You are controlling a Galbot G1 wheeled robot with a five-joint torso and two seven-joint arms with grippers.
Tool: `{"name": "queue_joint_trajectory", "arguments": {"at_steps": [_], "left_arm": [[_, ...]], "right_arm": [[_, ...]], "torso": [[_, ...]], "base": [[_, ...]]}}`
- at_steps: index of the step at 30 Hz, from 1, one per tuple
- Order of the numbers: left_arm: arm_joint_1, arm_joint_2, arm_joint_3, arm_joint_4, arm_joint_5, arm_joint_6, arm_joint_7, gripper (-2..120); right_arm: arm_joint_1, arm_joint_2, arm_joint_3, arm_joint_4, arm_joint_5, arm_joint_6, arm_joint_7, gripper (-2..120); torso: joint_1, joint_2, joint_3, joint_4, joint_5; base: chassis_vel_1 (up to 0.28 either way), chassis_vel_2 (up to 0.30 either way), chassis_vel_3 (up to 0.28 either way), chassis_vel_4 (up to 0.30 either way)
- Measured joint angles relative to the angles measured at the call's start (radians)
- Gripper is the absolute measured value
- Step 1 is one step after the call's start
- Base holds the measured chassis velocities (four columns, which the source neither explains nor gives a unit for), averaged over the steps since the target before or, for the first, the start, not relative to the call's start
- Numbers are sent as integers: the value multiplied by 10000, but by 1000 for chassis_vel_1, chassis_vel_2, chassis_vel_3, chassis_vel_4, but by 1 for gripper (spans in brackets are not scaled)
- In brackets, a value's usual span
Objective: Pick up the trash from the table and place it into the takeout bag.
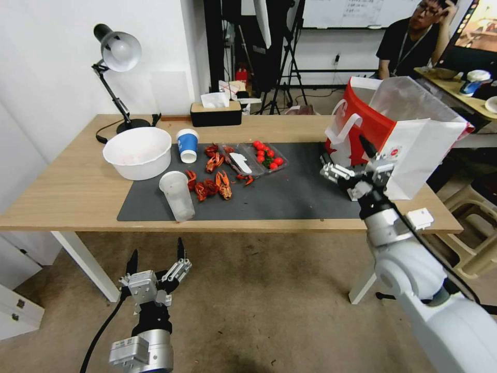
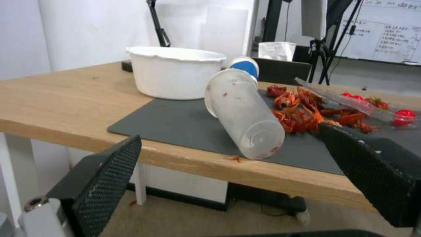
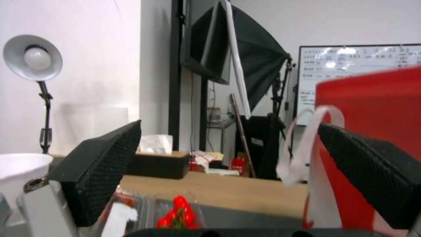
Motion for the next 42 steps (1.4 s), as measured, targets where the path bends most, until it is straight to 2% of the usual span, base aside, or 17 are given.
{"name": "queue_joint_trajectory", "arguments": {"at_steps": [11,23,32,39,42], "left_arm": [[-97,157,-35,72,-101,35,56,100],[-168,202,-64,150,-171,63,104,100],[-484,315,-57,201,-483,291,49,100],[-778,675,-52,444,-952,-464,17,100],[-811,707,-52,470,-972,-512,-9,100]], "right_arm": [[-2025,886,-16,-581,-1518,1505,351,100],[-3350,1337,-62,-736,-1982,1734,1255,100],[-4214,1543,-113,-864,-1876,2129,1067,100],[-4249,1546,-217,-891,-1764,2234,872,100],[-4248,1544,-221,-891,-1760,2238,862,100]], "torso": [[0,1,0,-2,0],[0,0,0,-1,0],[-1,-1,-1,-3,0],[-1,-1,0,-1,0],[-1,-1,0,-1,0]], "base": [[0,0,0,0],[0,0,0,0],[0,0,0,0],[0,0,0,0],[0,0,0,0]]}}
